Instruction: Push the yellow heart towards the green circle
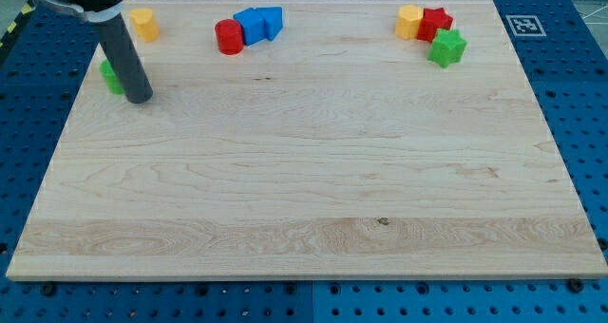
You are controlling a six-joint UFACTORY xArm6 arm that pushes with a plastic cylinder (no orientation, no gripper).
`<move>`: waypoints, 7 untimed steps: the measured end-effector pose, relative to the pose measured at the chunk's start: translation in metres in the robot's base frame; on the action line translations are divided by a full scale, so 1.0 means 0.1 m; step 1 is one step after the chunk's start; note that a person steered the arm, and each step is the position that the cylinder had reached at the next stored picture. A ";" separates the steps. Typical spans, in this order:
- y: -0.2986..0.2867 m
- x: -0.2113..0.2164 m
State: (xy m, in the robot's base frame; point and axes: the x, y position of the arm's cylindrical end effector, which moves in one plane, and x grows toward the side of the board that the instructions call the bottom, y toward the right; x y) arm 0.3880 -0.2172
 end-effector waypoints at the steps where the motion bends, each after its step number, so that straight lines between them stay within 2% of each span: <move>1: 0.06 -0.18; 2: 0.39 -0.51; 4: 0.36 -1.50; 5: 0.15 -1.89; 7: -0.27 -1.93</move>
State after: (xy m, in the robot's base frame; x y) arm 0.1947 -0.2438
